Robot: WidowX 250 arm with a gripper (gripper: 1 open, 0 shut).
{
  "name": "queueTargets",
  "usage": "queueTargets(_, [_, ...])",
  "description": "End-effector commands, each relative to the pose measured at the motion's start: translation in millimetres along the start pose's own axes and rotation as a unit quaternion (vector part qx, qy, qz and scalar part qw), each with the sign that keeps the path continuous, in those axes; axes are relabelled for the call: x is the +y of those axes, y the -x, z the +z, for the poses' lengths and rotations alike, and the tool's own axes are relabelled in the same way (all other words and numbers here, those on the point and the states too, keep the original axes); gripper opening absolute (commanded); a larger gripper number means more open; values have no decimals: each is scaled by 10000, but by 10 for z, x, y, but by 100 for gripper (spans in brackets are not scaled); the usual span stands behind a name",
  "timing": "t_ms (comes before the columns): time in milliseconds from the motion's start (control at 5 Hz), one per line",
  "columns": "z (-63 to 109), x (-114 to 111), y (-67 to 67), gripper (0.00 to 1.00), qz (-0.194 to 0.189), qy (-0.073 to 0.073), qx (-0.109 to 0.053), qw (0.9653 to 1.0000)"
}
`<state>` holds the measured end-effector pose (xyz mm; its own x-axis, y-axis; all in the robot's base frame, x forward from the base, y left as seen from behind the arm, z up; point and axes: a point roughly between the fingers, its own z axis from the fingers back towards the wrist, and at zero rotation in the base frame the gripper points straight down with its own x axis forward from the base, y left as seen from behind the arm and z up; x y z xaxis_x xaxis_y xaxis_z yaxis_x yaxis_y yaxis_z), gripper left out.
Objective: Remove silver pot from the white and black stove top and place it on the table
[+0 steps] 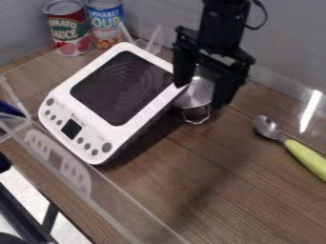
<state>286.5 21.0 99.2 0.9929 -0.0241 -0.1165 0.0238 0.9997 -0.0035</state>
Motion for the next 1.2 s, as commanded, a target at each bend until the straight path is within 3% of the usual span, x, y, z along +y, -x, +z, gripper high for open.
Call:
queueTargets(0, [6, 149, -78, 100, -20, -62, -165, 9998])
queueTargets(1000, [-101, 265, -275, 100, -476, -246, -410, 9977])
